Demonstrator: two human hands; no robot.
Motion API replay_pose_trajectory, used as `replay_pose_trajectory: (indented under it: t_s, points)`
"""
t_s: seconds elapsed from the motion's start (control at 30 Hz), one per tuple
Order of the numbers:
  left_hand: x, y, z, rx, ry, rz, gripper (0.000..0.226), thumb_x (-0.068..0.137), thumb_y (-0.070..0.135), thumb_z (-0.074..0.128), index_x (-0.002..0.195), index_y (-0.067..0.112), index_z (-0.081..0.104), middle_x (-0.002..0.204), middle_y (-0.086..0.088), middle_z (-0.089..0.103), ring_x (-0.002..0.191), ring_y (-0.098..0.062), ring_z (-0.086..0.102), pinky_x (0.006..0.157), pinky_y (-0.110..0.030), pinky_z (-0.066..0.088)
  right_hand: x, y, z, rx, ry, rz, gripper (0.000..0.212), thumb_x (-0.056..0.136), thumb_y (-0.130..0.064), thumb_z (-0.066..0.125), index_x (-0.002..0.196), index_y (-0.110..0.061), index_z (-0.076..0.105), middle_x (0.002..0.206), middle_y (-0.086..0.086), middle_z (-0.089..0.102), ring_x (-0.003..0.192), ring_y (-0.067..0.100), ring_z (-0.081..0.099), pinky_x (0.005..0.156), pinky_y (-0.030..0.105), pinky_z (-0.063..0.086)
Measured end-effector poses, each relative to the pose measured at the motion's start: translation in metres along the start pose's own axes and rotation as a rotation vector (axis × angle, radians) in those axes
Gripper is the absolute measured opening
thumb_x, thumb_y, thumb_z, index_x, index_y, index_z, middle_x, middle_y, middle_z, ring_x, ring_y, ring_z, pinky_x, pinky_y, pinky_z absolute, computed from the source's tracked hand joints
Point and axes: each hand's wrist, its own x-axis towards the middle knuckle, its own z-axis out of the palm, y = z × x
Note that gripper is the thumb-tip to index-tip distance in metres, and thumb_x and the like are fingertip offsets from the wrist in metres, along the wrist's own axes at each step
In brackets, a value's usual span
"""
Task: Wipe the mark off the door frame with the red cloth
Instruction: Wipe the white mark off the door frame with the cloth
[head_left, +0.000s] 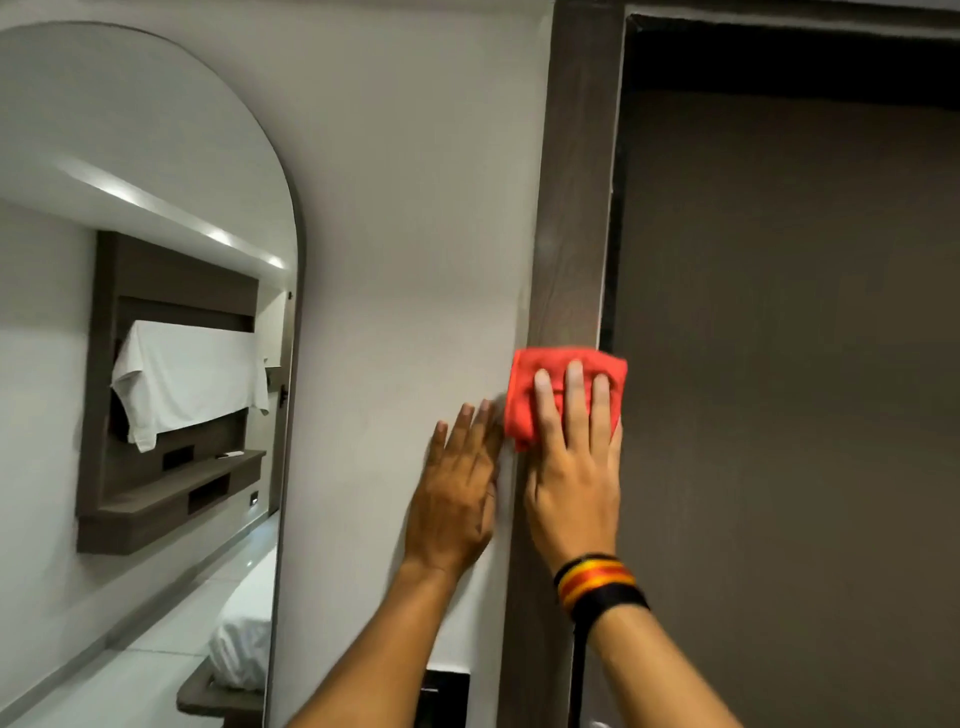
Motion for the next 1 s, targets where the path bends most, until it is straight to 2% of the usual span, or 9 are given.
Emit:
replay_pose_trajectory:
  t_s: [0.13,0.3,0.4,0.53,0.67,0.77,0.87,0.93,1.0]
  points:
    - [-0.026,0.021,-0.019,-0.294,0.022,-0.216,0.058,0.111,0.04,0.021,0.162,0.015,0.032,0.173,-0.003,0.023,0.163,-0.015,0.011,0.134,-0.032,0.006,-0.083,0.001,0.011,0.005,-0.113,0.048,0.093,0.086,-0.011,0.063,0.162,-0.029,0.012,0.172,0.006,0.005,0.159,0.03,-0.004,0.122,0.065,0.013]
    - [-0.084,0.057,-0.027,-0.184,-0.038,-0.144,0.056,0.109,0.041,0.033,0.15,0.008,0.051,0.154,-0.011,0.056,0.147,-0.026,0.049,0.117,-0.043,0.044,-0.176,0.002,0.007,0.016,-0.334,0.084,0.096,0.084,-0.021,0.064,0.162,-0.025,0.008,0.172,0.007,0.009,0.159,0.03,0.003,0.118,0.064,0.03]
    - [-0.117,0.072,-0.024,-0.173,-0.159,-0.252,0.05,0.104,0.034,0.049,0.145,0.008,0.059,0.143,-0.015,0.065,0.133,-0.034,0.063,0.105,-0.044,0.054,-0.215,0.003,-0.007,0.068,-0.537,0.079,0.101,0.083,-0.025,0.061,0.161,-0.03,-0.002,0.17,0.008,0.016,0.156,0.034,0.005,0.112,0.063,0.039]
    - [-0.147,0.088,-0.03,-0.38,-0.34,-0.534,0.042,0.105,0.038,0.052,0.146,0.025,0.057,0.143,0.001,0.06,0.133,-0.015,0.053,0.107,-0.02,0.043,-0.231,0.012,-0.032,0.251,-0.687,0.149,0.087,0.097,-0.008,0.041,0.155,-0.048,-0.01,0.164,-0.024,-0.025,0.154,0.009,-0.026,0.129,0.048,0.015]
    - [-0.149,0.099,-0.044,-0.464,-0.328,-0.591,0.015,0.103,0.025,0.059,0.116,0.025,0.067,0.113,0.009,0.061,0.117,-0.014,0.057,0.09,-0.022,0.052,-0.213,0.011,-0.066,0.44,-0.472,0.391,0.066,0.09,0.004,0.053,0.145,-0.032,0.045,0.168,-0.014,0.008,0.155,0.014,0.017,0.123,0.039,0.035]
    - [-0.145,0.112,-0.059,-0.505,-0.365,-0.524,0.008,0.103,0.026,0.058,0.109,0.027,0.064,0.114,0.014,0.054,0.115,-0.006,0.051,0.086,-0.012,0.046,-0.203,0.022,-0.091,0.664,-0.328,0.776,0.078,0.084,0.004,0.064,0.149,-0.03,0.035,0.16,-0.008,0.019,0.142,0.021,0.039,0.112,0.048,0.048]
    - [-0.146,0.135,-0.072,-0.674,-0.472,-0.525,0.008,0.107,0.033,0.05,0.111,0.034,0.056,0.114,0.014,0.063,0.11,-0.002,0.062,0.087,-0.016,0.053,-0.212,0.05,-0.121,1.028,-0.481,1.07,0.106,0.079,0.008,0.075,0.157,-0.03,0.015,0.148,-0.002,0.04,0.119,0.018,0.057,0.089,0.045,0.06]
    - [-0.147,0.153,-0.074,-0.755,-0.539,-0.555,0.006,0.107,0.037,0.048,0.109,0.036,0.054,0.103,0.014,0.072,0.098,-0.004,0.071,0.084,-0.028,0.06,-0.226,0.07,-0.144,1.124,-0.582,1.158,0.091,0.075,-0.007,0.084,0.15,-0.026,0.037,0.141,-0.001,0.061,0.11,0.015,0.068,0.085,0.038,0.06]
    - [-0.151,0.181,-0.071,-0.819,-0.559,-0.593,0.009,0.106,0.038,0.05,0.107,0.031,0.055,0.098,0.012,0.075,0.094,-0.005,0.072,0.086,-0.034,0.059,-0.244,0.091,-0.17,1.129,-0.62,1.219,0.077,0.066,-0.031,0.09,0.135,-0.025,0.058,0.125,-0.004,0.075,0.112,0.018,0.072,0.099,0.048,0.056]
